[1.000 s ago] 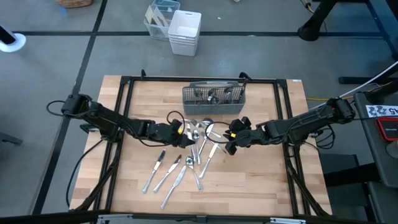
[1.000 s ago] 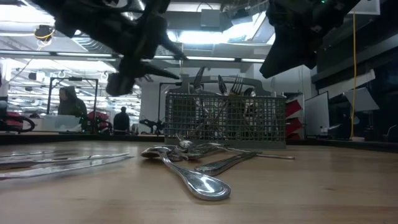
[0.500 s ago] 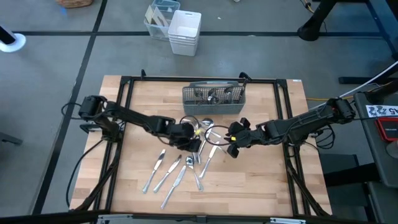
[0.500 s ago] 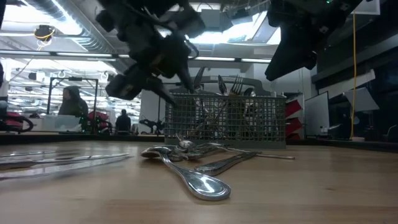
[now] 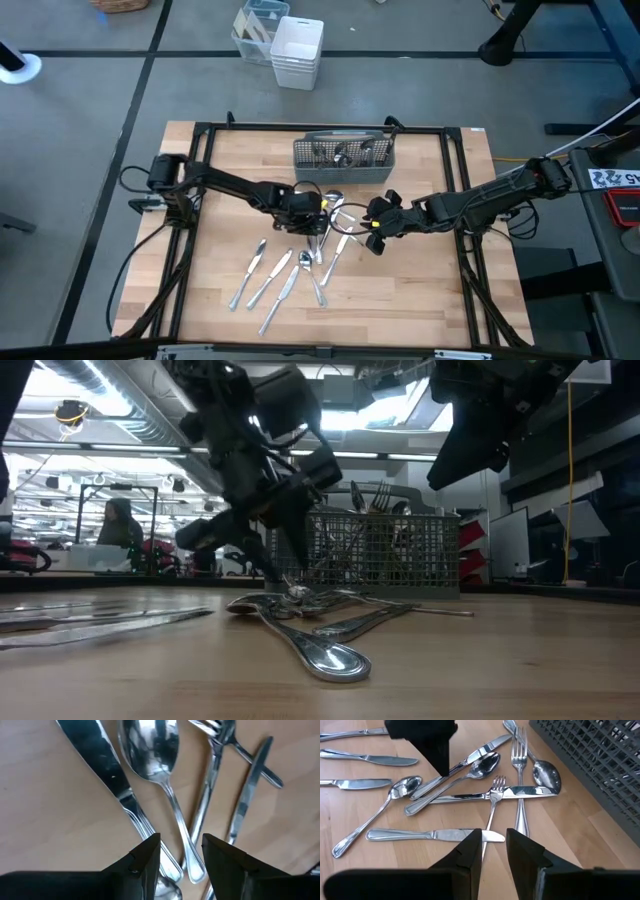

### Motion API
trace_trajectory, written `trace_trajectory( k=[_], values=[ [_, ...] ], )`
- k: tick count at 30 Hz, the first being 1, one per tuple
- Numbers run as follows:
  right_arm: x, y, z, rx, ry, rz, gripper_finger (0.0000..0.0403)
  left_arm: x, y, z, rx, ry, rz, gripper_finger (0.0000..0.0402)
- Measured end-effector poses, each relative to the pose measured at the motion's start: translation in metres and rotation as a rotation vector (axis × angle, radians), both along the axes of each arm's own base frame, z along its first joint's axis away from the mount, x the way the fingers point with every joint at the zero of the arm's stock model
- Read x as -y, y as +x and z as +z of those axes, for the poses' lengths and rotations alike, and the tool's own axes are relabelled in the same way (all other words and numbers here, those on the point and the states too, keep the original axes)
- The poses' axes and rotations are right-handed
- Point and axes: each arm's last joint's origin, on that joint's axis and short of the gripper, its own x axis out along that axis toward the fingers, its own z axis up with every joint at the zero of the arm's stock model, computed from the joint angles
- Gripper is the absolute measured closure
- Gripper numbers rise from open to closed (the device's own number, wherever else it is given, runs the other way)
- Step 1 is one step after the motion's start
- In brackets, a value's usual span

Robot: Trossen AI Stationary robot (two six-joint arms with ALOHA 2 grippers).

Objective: Sort silverware
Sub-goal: Put the spoon into the silverware rack

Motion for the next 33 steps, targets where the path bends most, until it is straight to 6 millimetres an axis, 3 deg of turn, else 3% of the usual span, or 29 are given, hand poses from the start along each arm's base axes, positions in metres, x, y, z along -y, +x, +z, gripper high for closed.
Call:
trace_trajectory(
  k=[12, 20, 28, 33],
  values=[
    [0.000, 0.000, 0.000, 0.000, 0.000, 0.000, 0.0311, -0.008, 0.003, -0.005, 0.002, 0.004, 0.053, 0.0263],
    [0.000, 0.000, 0.000, 0.000, 0.000, 0.000, 0.0311, 0.000, 0.012, -0.023, 0.009, -0.021, 0.068, 0.0263],
    [0.000, 0.000, 0.000, -0.003, -0.001, 0.000, 0.0311, -0.007, 0.012, -0.026, 0.002, -0.029, 0.083, 0.0263],
    [0.000, -0.001, -0.001, -0.016, -0.004, 0.000, 0.0311, -0.009, 0.012, -0.027, -0.002, -0.016, 0.068, 0.0295]
  ],
)
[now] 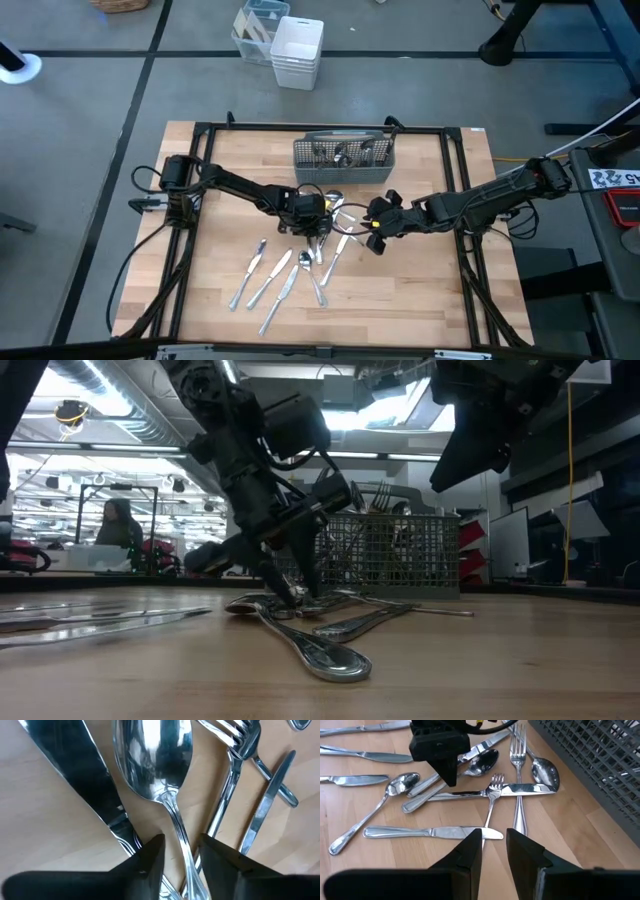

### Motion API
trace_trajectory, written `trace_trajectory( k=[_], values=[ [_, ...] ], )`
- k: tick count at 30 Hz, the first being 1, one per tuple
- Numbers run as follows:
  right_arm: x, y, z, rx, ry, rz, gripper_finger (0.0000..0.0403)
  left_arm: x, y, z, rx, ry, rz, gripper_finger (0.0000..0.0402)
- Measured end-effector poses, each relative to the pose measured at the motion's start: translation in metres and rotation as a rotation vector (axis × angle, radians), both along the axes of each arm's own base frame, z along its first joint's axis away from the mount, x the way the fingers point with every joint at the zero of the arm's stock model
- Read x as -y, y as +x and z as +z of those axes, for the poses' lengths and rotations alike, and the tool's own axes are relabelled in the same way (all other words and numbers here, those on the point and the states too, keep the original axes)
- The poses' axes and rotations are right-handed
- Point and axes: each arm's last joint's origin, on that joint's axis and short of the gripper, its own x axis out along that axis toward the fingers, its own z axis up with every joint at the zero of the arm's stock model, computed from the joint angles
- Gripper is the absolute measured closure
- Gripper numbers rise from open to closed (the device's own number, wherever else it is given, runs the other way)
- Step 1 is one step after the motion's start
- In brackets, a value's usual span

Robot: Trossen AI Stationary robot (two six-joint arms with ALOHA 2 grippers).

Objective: Sort silverware
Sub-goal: Put the spoon into the silverware rack

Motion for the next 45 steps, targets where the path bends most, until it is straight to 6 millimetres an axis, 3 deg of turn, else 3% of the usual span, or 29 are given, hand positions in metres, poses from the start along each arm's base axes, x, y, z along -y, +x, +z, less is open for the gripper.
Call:
trace_trajectory(
  k=[9, 20, 29, 38, 45],
  values=[
    [-0.001, -0.001, -0.001, -0.027, 0.038, 0.035, 0.0311, -0.008, 0.000, -0.001, 0.005, 0.040, 0.010, 0.0392],
    [-0.001, -0.005, -0.001, -0.062, 0.038, 0.076, 0.0311, -0.010, 0.008, 0.004, 0.114, 0.014, -0.084, 0.0398],
    [0.004, -0.024, 0.022, -0.001, 0.052, 0.075, 0.0311, -0.007, 0.016, 0.027, 0.308, -0.040, -0.168, 0.0400],
    [0.013, -0.049, 0.049, 0.108, 0.021, 0.025, 0.0311, -0.015, 0.036, 0.074, 0.803, 0.103, -0.234, 0.0400],
    [0.016, -0.056, 0.057, 0.161, -0.004, -0.015, 0.0311, -0.048, 0.038, 0.100, 1.067, 0.450, -0.227, 0.0401]
  ],
)
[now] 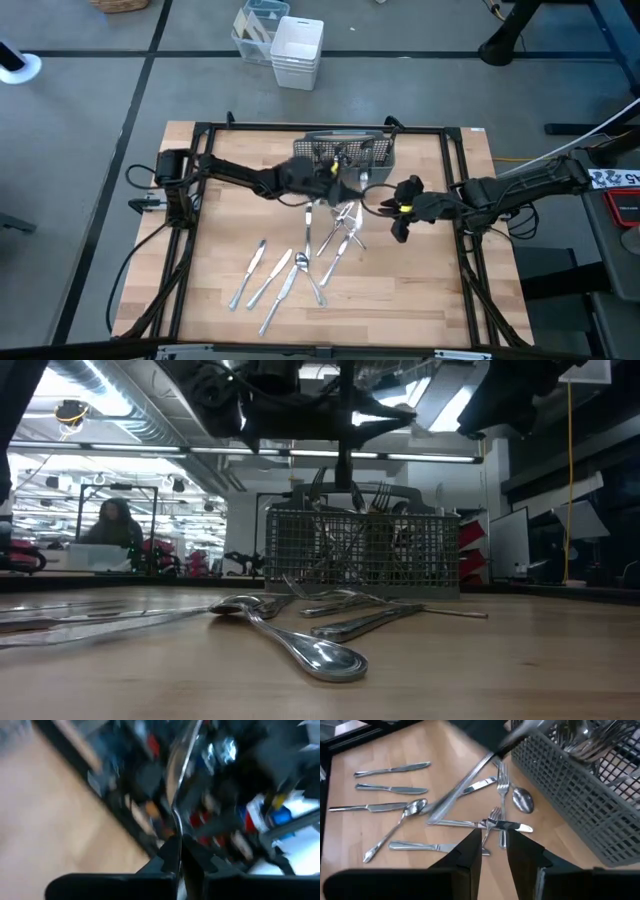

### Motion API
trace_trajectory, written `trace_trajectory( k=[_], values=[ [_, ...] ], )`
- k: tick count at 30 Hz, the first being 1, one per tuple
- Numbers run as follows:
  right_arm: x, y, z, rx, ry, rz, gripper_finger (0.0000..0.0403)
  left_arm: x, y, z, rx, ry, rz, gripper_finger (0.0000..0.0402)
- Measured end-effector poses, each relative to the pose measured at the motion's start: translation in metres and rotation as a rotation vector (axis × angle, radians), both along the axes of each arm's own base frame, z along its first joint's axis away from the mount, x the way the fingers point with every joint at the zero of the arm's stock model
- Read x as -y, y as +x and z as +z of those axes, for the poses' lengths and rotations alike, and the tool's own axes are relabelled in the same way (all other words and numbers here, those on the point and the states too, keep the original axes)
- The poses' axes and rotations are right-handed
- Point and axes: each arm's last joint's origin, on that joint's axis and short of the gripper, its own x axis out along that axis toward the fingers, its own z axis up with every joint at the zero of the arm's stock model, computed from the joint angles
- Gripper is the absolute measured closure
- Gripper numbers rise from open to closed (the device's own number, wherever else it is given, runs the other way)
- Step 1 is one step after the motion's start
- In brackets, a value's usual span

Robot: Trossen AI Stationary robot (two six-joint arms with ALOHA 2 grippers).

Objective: Sort silverware
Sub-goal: Put the spoon into the silverware rack

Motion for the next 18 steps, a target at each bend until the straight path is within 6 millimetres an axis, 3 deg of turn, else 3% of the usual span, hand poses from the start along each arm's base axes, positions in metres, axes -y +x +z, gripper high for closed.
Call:
trace_trajectory(
  k=[9, 14, 18],
  values=[
    [0.003, -0.001, 0.001, 0.017, -0.054, -0.065, 0.0311, -0.046, 0.000, 0.025, 0.100, 0.442, 0.268, 0.0401],
    [0.004, -0.001, 0.001, 0.025, -0.083, -0.099, 0.0311, -0.059, 0.002, 0.042, 0.097, 0.704, 0.388, 0.0401],
    [0.005, -0.001, 0.002, 0.030, -0.102, -0.122, 0.0311, -0.064, 0.005, 0.043, 0.067, 0.869, 0.430, 0.0401]
  ],
)
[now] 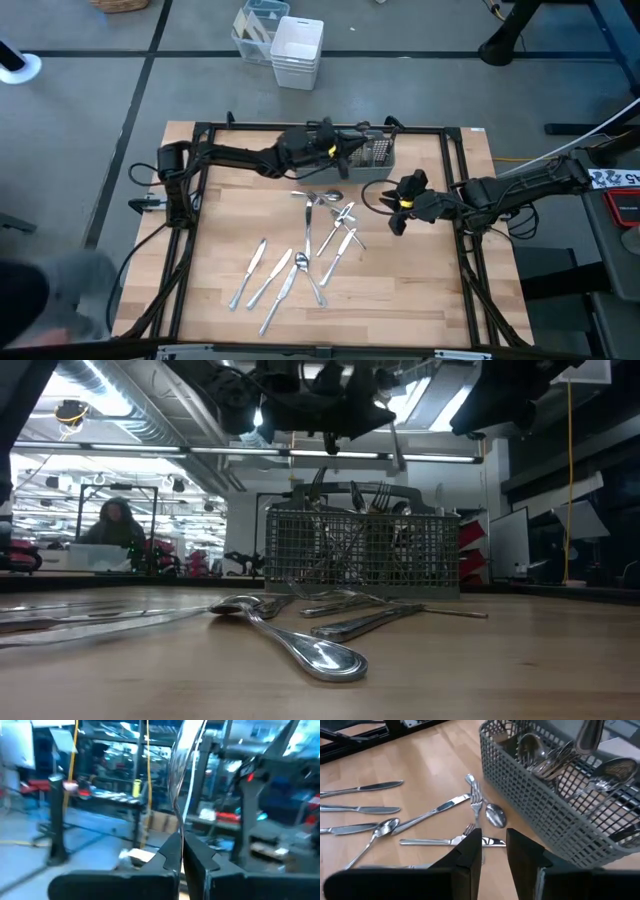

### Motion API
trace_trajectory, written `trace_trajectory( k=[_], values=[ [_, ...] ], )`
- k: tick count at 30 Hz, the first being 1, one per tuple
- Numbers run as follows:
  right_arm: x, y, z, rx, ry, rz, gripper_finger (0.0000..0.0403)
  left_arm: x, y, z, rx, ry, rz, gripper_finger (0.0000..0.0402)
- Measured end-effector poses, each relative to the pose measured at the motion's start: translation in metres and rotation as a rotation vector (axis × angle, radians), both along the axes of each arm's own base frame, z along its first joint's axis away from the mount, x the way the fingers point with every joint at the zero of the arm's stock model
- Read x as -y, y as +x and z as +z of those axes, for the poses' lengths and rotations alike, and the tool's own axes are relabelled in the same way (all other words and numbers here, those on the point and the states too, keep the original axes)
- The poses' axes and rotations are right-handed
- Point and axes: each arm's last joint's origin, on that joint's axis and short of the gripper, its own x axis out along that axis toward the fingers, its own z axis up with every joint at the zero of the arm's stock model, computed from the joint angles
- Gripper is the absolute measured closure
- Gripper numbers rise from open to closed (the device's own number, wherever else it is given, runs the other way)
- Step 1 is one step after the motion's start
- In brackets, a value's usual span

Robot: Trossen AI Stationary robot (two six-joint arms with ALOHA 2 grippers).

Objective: Sort silverware
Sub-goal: Put the spoon into the silverware rack

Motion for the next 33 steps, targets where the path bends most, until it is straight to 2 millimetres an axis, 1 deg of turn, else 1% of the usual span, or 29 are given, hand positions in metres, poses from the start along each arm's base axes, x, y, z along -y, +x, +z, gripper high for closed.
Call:
trace_trajectory(
  k=[2, 6, 8, 11, 14, 19, 26, 33],
  values=[
    [0.000, 0.000, 0.000, 0.002, -0.009, -0.011, 0.0311, -0.003, 0.005, -0.005, -0.022, 0.040, 0.016, 0.0401],
    [0.001, 0.000, 0.000, 0.003, -0.015, -0.017, 0.0311, -0.011, 0.016, -0.025, -0.074, 0.053, 0.031, 0.0402],
    [0.001, 0.000, 0.000, 0.003, -0.015, -0.017, 0.0311, -0.016, 0.019, -0.034, -0.101, 0.056, 0.041, 0.0402],
    [0.001, 0.000, 0.000, 0.002, -0.013, -0.015, 0.0311, -0.022, 0.021, -0.043, -0.120, 0.052, 0.053, 0.0402],
    [0.001, 0.000, 0.000, 0.002, -0.013, -0.015, 0.0311, -0.025, 0.022, -0.046, -0.144, 0.053, 0.059, 0.0401],
    [0.000, 0.000, 0.000, 0.001, -0.011, -0.012, 0.0311, -0.024, 0.022, -0.050, -0.206, 0.108, 0.059, 0.0392],
    [0.000, 0.000, 0.000, 0.001, -0.011, -0.012, 0.0311, -0.018, 0.024, -0.053, -0.239, 0.160, 0.052, 0.0388],
    [0.000, 0.000, 0.000, 0.001, -0.011, -0.012, 0.0311, -0.018, 0.024, -0.054, -0.240, 0.158, 0.050, 0.0387]
  ],
)
